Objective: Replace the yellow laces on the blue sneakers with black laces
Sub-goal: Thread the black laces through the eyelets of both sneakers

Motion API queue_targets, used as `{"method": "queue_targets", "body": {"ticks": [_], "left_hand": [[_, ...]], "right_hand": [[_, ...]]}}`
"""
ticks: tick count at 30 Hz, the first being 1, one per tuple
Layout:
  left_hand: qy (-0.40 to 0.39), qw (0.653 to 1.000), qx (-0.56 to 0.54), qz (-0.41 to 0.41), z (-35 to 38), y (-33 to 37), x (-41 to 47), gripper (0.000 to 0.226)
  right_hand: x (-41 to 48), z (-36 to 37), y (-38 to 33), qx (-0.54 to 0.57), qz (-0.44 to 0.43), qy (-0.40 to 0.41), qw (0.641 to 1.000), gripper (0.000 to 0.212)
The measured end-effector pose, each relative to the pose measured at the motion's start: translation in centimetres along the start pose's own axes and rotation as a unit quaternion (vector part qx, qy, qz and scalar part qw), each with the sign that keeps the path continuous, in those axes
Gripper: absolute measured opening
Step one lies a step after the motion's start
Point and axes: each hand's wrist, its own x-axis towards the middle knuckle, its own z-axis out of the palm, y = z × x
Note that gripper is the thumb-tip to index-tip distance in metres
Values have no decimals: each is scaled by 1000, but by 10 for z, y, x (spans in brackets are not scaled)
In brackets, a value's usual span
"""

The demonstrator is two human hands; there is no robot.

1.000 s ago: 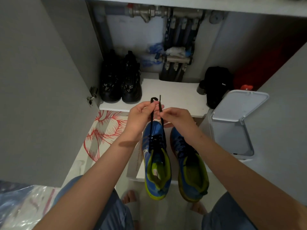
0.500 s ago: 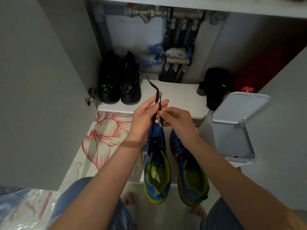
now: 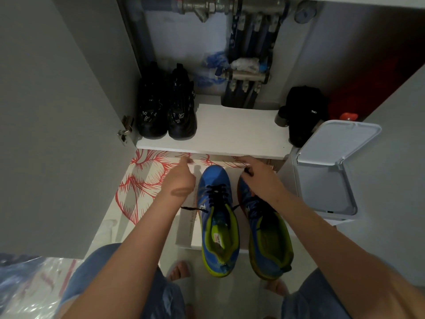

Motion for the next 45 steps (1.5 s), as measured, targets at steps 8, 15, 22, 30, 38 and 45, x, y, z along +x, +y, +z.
{"method": "queue_targets", "body": {"ticks": [8,15,22,30,38,45], "left_hand": [[-281,918,271,61,14,1,-20,51],[-254,941,222,39,26,-10,-18,55],[-283,945,160,29,24,-18,-14,23],[-287,950,113,41,23,-24,-14,25],[-283,953,107,28,23,-26,-14,22],[-268,956,114,22,29,-30,-14,26]], "right_hand": [[-13,26,-13,-143,-131,-194,962,20],[-16,32,-15,-213,-165,-133,954,15],[-19,33,-10,-228,-276,-146,922,16],[-27,51,-9,-252,-290,-93,918,19],[-29,49,-5,-143,-214,-72,964,13],[-14,40,4,194,86,-120,970,6]]}}
